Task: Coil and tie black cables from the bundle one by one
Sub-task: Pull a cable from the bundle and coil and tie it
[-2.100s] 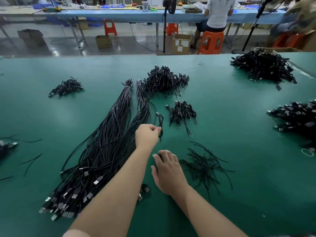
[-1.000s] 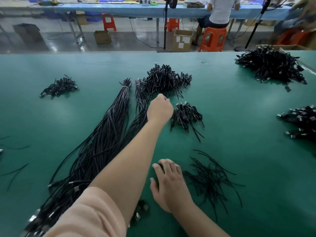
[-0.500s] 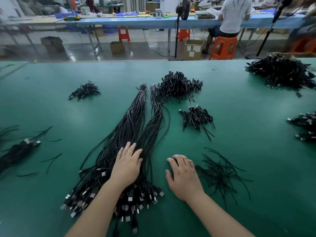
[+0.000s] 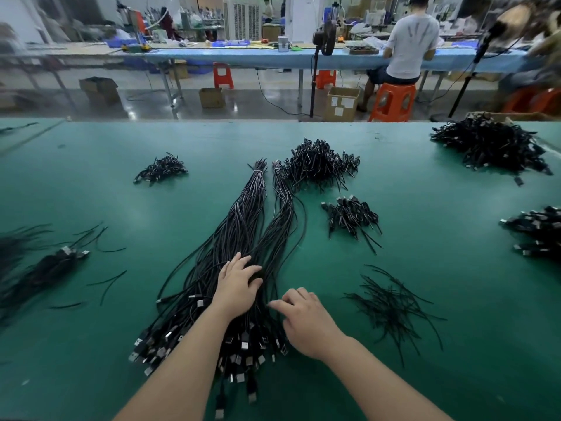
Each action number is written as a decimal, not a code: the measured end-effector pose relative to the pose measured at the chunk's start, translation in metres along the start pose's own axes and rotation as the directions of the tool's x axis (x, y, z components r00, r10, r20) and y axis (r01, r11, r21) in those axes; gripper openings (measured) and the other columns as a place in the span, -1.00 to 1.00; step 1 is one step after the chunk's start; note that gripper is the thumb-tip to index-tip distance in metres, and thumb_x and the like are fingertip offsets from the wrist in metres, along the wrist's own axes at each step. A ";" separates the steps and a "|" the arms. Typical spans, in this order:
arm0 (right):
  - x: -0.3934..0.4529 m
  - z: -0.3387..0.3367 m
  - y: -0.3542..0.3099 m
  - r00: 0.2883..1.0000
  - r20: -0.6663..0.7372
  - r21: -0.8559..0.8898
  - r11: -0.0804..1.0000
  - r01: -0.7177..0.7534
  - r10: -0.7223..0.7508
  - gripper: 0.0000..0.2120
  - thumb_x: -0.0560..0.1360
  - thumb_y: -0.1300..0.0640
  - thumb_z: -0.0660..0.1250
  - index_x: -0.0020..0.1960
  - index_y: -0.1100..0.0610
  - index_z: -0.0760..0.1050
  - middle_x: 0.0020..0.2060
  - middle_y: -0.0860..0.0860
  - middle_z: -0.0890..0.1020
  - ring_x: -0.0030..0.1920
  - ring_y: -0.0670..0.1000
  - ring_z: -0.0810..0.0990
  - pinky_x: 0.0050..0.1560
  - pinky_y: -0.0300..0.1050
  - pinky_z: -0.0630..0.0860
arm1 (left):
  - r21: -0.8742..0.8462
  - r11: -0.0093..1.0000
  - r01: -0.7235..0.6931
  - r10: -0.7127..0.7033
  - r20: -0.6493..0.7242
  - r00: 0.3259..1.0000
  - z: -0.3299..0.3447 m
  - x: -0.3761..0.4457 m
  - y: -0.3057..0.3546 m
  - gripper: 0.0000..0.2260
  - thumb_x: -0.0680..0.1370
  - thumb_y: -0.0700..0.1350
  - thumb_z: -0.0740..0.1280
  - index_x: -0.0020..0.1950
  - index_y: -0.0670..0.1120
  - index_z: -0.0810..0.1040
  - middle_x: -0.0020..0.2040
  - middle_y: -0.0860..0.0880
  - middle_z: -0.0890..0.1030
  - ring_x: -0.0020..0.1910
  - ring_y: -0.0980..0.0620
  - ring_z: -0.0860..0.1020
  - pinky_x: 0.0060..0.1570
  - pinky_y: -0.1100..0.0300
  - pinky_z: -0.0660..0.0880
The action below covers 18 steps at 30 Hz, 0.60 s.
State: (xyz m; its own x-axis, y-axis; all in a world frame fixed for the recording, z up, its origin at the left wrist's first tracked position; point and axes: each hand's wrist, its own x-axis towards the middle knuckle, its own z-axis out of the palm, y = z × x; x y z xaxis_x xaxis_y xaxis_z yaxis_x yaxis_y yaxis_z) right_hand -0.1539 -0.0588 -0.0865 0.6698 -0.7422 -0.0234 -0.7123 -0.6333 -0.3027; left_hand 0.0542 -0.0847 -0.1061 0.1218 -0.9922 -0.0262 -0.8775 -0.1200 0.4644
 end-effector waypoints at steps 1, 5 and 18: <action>0.001 -0.002 -0.004 1.000 0.020 -0.001 1.000 -0.008 0.008 -0.53 0.59 0.16 0.10 0.48 -0.05 0.33 0.17 0.02 0.43 0.19 0.09 0.33 0.30 0.02 0.27 | -0.002 1.000 0.003 -0.003 0.000 1.000 0.000 0.000 0.000 -0.65 0.66 0.05 0.24 0.45 0.07 0.47 0.60 0.03 0.23 0.62 0.06 -0.05 0.55 0.05 -0.18; 0.010 -0.012 -0.012 0.993 0.091 -0.037 0.996 -0.076 0.079 -0.64 0.64 0.06 0.06 0.39 0.01 0.43 0.15 0.05 0.47 0.18 0.11 0.38 0.26 0.06 0.33 | -0.008 1.000 0.011 -0.011 0.000 1.000 0.001 0.001 0.000 -0.66 0.67 0.05 0.22 0.44 0.08 0.47 0.60 0.03 0.23 0.62 0.06 -0.05 0.56 0.04 -0.17; 0.020 -0.017 -0.023 0.848 0.102 0.277 0.804 -0.526 0.519 -0.84 0.59 0.00 0.32 0.02 0.08 0.59 -0.06 0.00 0.66 -0.04 0.05 0.62 -0.08 -0.11 0.55 | 0.007 1.000 0.008 -0.008 0.011 1.000 0.002 0.000 0.000 -0.64 0.67 0.09 0.21 0.47 0.10 0.43 0.61 0.05 0.19 0.62 0.08 -0.10 0.56 0.04 -0.20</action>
State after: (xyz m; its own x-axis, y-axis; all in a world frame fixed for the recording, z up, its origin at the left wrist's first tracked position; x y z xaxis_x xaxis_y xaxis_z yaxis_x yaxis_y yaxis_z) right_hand -0.1277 -0.0628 -0.0642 0.2199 -0.9361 -0.2746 -0.8667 -0.0583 -0.4953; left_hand 0.0536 -0.0852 -0.1080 0.1239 -0.9915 -0.0401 -0.8798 -0.1285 0.4577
